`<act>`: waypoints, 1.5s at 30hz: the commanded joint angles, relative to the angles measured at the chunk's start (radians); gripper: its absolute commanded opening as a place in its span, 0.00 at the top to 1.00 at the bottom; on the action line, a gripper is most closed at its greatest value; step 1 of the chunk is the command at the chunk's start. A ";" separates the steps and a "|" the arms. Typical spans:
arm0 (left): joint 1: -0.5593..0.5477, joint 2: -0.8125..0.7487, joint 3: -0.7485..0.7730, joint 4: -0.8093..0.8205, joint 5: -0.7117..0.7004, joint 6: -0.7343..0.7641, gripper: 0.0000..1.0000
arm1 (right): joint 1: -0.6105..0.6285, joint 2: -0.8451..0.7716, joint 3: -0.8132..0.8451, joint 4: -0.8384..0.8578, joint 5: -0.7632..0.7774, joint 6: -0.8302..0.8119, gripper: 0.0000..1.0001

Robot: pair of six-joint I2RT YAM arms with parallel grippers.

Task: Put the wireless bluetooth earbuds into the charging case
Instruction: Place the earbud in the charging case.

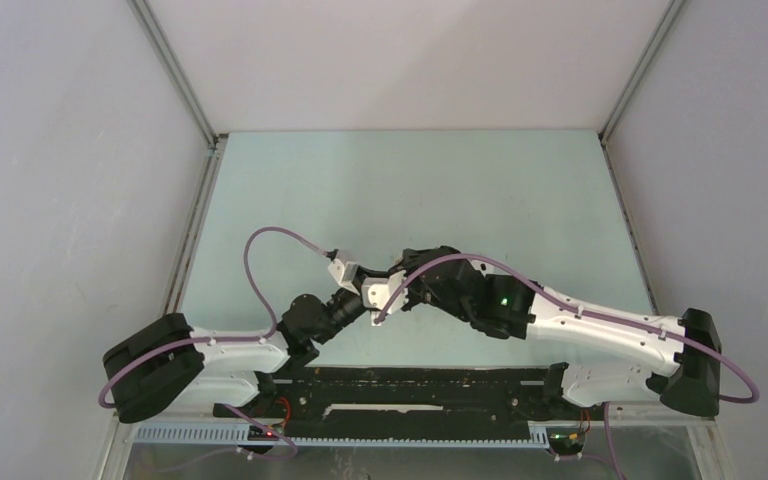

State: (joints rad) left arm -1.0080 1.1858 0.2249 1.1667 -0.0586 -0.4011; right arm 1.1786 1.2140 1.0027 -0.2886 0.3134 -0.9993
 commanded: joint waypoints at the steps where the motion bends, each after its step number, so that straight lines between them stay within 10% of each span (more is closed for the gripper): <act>1: -0.004 0.004 0.021 0.106 -0.007 -0.017 1.00 | 0.004 -0.030 -0.006 0.024 0.010 0.010 1.00; 45: 0.016 0.012 0.007 0.157 -0.017 -0.051 1.00 | -0.007 -0.044 0.048 -0.074 -0.062 0.055 1.00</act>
State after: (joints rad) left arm -1.0035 1.2175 0.2249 1.2285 -0.0574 -0.4454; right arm 1.1618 1.1851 1.0180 -0.3298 0.2661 -0.9531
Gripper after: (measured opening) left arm 0.282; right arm 0.215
